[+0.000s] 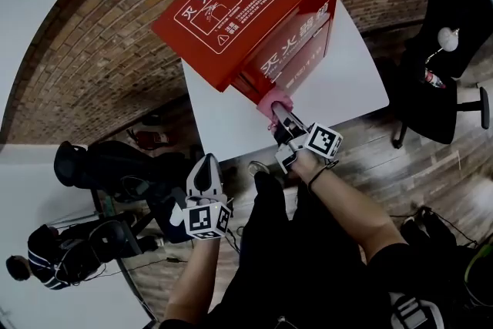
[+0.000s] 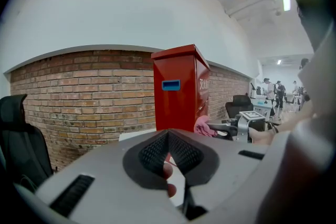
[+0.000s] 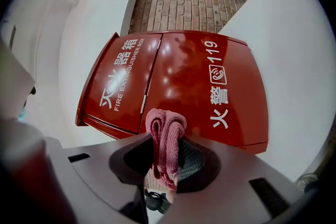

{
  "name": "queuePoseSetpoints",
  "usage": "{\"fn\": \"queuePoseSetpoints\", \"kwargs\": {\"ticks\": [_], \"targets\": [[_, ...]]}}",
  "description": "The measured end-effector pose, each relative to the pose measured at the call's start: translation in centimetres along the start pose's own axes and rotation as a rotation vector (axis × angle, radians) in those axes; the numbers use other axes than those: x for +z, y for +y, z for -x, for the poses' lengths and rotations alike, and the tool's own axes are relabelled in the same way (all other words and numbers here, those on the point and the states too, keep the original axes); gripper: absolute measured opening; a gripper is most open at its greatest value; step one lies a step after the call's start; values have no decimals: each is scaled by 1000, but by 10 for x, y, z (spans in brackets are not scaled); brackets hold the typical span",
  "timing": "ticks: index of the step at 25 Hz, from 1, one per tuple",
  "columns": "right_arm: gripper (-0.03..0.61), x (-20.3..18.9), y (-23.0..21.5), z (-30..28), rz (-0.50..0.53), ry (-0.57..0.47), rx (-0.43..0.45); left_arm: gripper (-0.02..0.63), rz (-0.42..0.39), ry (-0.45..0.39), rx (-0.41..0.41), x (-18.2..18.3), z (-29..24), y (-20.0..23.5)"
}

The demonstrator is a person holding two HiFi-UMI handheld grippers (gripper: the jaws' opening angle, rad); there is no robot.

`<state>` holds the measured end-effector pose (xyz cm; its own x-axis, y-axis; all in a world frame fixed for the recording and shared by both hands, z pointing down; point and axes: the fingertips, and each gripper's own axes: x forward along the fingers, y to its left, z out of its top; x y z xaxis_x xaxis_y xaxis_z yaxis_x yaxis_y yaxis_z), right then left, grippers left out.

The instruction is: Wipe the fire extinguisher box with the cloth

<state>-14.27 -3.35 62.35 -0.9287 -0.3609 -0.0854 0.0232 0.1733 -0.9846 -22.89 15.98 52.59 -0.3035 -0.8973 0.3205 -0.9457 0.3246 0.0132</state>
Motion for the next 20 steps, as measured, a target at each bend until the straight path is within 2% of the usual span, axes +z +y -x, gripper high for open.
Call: {"fn": "queuePoseSetpoints", "kwargs": {"ticks": [20], "targets": [[106,-11,-85,11,-34,27,-189,28,6,16,14,-8,0,3]]}}
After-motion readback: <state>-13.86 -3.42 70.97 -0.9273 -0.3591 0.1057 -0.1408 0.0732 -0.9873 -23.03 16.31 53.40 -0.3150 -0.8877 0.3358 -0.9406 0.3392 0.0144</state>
